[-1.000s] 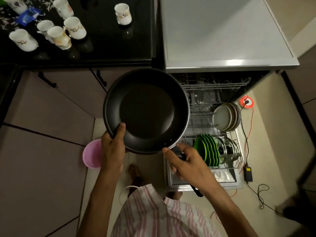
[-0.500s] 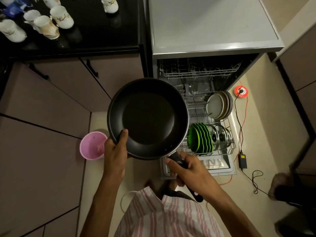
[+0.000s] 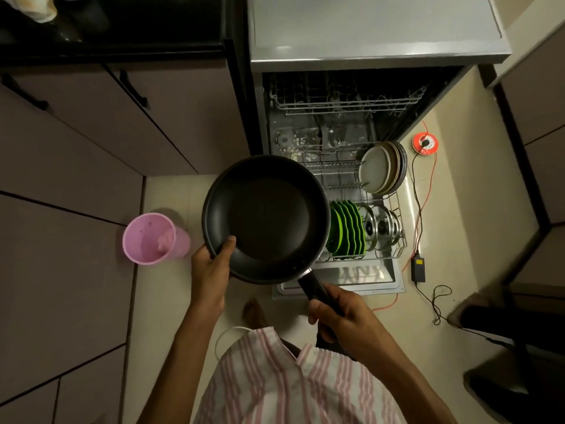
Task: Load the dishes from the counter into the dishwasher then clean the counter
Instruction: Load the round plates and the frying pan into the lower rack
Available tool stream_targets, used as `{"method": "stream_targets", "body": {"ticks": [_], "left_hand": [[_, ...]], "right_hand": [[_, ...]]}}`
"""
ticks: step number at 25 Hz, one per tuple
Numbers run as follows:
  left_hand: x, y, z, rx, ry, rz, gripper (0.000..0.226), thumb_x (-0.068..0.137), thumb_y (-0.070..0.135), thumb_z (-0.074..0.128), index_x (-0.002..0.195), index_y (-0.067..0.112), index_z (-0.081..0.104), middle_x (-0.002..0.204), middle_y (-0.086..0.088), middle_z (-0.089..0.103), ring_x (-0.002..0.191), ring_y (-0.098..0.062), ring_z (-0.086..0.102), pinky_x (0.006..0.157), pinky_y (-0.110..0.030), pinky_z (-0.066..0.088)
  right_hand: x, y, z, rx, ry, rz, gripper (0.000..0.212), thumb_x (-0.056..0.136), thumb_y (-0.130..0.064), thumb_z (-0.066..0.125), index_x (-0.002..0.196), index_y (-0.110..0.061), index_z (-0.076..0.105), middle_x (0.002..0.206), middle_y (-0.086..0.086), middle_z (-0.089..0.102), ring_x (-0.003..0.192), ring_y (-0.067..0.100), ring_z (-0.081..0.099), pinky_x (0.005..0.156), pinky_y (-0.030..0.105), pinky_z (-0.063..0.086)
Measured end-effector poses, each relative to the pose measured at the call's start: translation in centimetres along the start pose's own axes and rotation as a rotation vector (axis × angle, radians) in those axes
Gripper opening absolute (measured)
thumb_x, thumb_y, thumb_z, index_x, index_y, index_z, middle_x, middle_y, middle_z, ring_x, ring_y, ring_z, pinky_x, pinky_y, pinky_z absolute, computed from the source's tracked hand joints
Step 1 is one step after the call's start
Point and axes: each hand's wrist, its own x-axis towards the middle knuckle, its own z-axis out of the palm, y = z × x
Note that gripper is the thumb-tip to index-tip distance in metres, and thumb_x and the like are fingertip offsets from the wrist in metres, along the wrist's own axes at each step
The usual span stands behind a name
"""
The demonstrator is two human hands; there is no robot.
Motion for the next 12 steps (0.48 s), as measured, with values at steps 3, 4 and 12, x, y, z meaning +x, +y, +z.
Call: {"method": "stream_targets", "body": {"ticks": [3,4,12], "left_hand": [[1.4,-0.5,4.1,0.027,0.046,-0.019,0.016,0.094,0.014,0.060,0.100,0.027,0.066,0.100,0.004,0.069,0.099,-0.016,0.066,0.089,-0.037,0.054],[2.2,-0.6,5.7,0.028,0.067,-0.031,0.016,0.095,0.014,0.059,0.105,0.023,0.067,0.103,0.001,0.070,0.101,-0.018,0.066,0.089,-0.037,0.054],[16.4,-0.2,19.0,0.211,-0.096,0.051,0.012,0.092,0.008,0.061,0.101,0.013,0.068,0.092,0.000,0.072,0.094,-0.020,0.068,0.088,-0.034,0.057]], "right_hand": [[1.6,0.4,-5.6,-0.099,0.020,0.009,0.009,0.100,-0.020,0.052,0.106,-0.018,0.059,0.081,0.010,0.064,0.058,0.009,0.054,0.058,0.027,0.044],[2.3,0.5,-7.8,-0.140,0.019,0.019,0.011,0.100,-0.021,0.052,0.108,-0.020,0.058,0.084,0.012,0.065,0.059,0.009,0.054,0.059,0.026,0.045],[15.6,-0.6,-23.3,-0.526,0.061,-0.043,0.010,0.100,-0.018,0.049,0.103,-0.014,0.057,0.079,-0.002,0.062,0.059,0.007,0.059,0.052,0.027,0.050]]}}
